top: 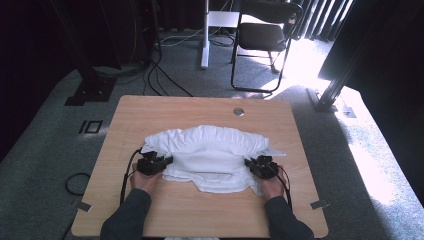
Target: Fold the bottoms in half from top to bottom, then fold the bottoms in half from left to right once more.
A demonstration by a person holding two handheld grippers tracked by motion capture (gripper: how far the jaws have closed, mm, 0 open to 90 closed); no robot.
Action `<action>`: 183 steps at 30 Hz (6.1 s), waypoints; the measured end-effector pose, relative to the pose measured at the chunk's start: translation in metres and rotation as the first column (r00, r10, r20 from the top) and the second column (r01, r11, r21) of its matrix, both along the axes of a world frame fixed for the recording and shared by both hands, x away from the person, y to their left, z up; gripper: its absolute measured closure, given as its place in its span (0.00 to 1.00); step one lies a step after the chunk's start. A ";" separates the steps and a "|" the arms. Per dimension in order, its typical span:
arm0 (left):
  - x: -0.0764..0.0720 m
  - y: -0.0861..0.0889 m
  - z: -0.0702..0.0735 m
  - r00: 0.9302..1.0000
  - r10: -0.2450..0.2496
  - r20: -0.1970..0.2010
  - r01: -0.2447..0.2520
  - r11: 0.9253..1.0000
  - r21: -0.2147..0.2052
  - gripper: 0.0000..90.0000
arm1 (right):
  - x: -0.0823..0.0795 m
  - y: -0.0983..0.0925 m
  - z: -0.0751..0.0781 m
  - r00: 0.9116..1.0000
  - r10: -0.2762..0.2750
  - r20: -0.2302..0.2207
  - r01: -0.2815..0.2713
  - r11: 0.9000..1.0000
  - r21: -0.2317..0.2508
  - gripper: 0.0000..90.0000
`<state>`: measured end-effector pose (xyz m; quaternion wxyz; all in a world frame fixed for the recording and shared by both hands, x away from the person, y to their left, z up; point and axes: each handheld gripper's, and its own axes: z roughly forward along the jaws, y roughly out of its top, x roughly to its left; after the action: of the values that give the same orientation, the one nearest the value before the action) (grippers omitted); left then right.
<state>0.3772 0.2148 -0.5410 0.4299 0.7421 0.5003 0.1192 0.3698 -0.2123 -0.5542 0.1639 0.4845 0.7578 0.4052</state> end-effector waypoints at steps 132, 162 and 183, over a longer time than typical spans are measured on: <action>-0.009 -0.026 0.103 0.977 -0.079 0.200 0.118 0.974 -0.194 0.89 | 0.010 0.145 0.002 0.991 0.121 0.054 -0.116 0.989 -0.094 0.54; 0.003 -0.144 0.059 0.939 -0.316 0.137 0.312 0.949 0.048 0.89 | -0.002 0.064 0.007 0.998 0.059 0.011 -0.058 0.996 -0.072 0.44; -0.001 -0.163 0.039 0.908 -0.403 0.117 0.396 0.915 0.077 0.70 | 0.041 0.073 0.073 0.993 0.053 0.109 -0.054 0.999 0.004 0.45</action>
<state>0.3761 0.0518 -0.5017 0.4577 0.8301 0.3055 0.0896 0.4104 -0.1395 -0.4817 0.1923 0.4417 0.7592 0.4377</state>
